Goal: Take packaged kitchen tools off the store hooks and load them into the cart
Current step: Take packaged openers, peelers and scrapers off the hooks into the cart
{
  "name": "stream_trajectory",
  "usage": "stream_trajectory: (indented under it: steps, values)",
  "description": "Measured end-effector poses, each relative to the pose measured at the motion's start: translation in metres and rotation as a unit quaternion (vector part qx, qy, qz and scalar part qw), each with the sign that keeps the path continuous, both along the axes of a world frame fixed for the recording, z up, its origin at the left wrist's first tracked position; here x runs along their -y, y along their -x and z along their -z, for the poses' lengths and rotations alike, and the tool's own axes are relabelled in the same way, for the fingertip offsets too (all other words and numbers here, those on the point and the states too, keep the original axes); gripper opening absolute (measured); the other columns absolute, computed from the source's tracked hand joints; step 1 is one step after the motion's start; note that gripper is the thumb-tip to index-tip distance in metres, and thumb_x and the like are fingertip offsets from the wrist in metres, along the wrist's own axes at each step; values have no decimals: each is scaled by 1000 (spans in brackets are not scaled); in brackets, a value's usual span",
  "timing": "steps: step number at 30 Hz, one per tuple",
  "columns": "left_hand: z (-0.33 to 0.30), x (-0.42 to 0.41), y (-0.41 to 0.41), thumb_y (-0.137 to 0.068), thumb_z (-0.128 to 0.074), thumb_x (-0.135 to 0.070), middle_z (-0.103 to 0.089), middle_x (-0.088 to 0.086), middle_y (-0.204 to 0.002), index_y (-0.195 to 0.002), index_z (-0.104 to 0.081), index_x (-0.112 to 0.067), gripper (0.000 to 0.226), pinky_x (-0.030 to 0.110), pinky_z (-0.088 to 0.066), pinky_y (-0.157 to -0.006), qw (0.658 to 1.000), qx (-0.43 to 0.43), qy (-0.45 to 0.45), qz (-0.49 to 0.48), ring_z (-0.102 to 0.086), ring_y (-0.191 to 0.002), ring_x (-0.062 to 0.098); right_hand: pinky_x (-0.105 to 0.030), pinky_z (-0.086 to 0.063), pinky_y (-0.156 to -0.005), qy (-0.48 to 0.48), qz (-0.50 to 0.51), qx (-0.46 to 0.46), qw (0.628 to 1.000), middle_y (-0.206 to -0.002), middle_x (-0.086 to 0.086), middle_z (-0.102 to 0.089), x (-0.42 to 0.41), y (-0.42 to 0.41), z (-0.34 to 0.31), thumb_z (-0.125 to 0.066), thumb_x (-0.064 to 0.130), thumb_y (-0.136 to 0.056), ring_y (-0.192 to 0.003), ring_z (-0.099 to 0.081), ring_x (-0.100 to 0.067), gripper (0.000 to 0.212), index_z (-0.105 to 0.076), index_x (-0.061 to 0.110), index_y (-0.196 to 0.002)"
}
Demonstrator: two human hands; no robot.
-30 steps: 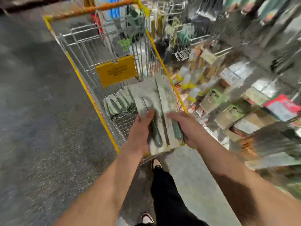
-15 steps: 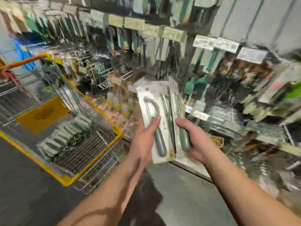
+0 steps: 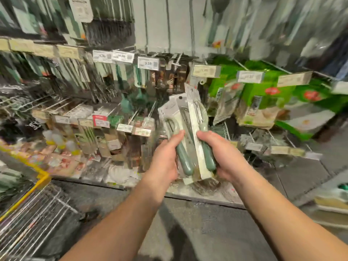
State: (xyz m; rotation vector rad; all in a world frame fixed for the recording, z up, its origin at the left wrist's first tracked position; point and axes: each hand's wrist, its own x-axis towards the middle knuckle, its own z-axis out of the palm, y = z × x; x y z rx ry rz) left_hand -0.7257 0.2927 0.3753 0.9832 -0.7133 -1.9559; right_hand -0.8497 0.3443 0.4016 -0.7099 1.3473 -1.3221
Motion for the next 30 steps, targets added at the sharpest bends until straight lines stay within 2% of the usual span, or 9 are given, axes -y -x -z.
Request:
stream_trajectory:
  steps: [1,5,9,13,15,19,22,27,30]
  values:
    - [-3,-7,19,-96,-63,-22,-76,17,-105,-105,-73,-9,19,46,-56,-93,1000,3,-7,21,-74,-94,29,-53,-53,-98,1,5,-12,1000,-106,-14,-75,-7,17,-2,-62,24,-96,-103,-71,-33,24,-70,11,-114]
    - [-13,-19,79,-94,-64,-22,-76,16,-103,-108,-72,-10,20,48,-55,-94,998,-3,-18,60,-73,-96,32,-51,-55,-95,11,8,-66,998,-99,-9,-77,-29,74,-16,-62,26,-96,-92,-74,-26,17,-74,17,-104]
    - [-26,-19,120,-95,-62,-21,-77,13,-91,-113,-70,-9,23,40,-58,-75,998,0,-11,56,-74,-79,27,-51,-55,-94,27,-3,-128,991,-99,-4,-78,-35,114,-35,-67,32,-91,-94,-75,-25,18,-76,24,-105]
    - [-43,-14,142,-91,-65,-12,-77,15,-90,-111,-69,-7,21,38,-60,-63,998,-18,24,52,-76,-76,28,-50,-58,-86,30,2,-103,994,-96,-10,-77,-33,142,-55,-69,30,-91,-85,-74,-28,18,-74,17,-102]
    - [-53,-9,148,-90,-68,-10,-77,15,-93,-111,-69,-7,21,41,-61,-67,997,-24,44,52,-76,-79,29,-47,-59,-78,38,9,-96,995,-93,-13,-77,-31,151,-66,-65,26,-95,-78,-73,-27,15,-72,15,-102]
    - [-64,9,154,-84,-75,-12,-74,18,-112,-124,-60,-9,43,62,-54,-91,997,-31,59,34,-73,-99,37,-49,-60,-81,64,46,-102,992,-95,-11,-77,-23,164,-85,-63,26,-97,-85,-75,-29,20,-69,14,-111]
    - [-72,26,155,-87,-72,-17,-74,18,-114,-127,-63,-9,42,62,-51,-95,996,-47,56,51,-71,-104,38,-47,-59,-82,74,65,-115,988,-95,-8,-78,-13,169,-96,-62,27,-97,-85,-75,-27,18,-68,17,-111]
    - [-86,55,152,-91,-69,-20,-77,13,-99,-118,-68,-12,29,46,-59,-71,994,-68,42,74,-74,-89,33,-42,-60,-76,89,92,-186,974,-93,-2,-78,11,178,-110,-62,31,-96,-81,-75,-23,21,-67,21,-114]
    - [-97,74,145,-91,-69,-20,-78,10,-91,-114,-69,-13,24,40,-58,-61,993,-73,50,80,-74,-82,29,-40,-58,-82,93,180,-309,929,-97,13,-73,30,188,-114,-67,40,-90,-85,-73,-14,39,-56,29,-126]
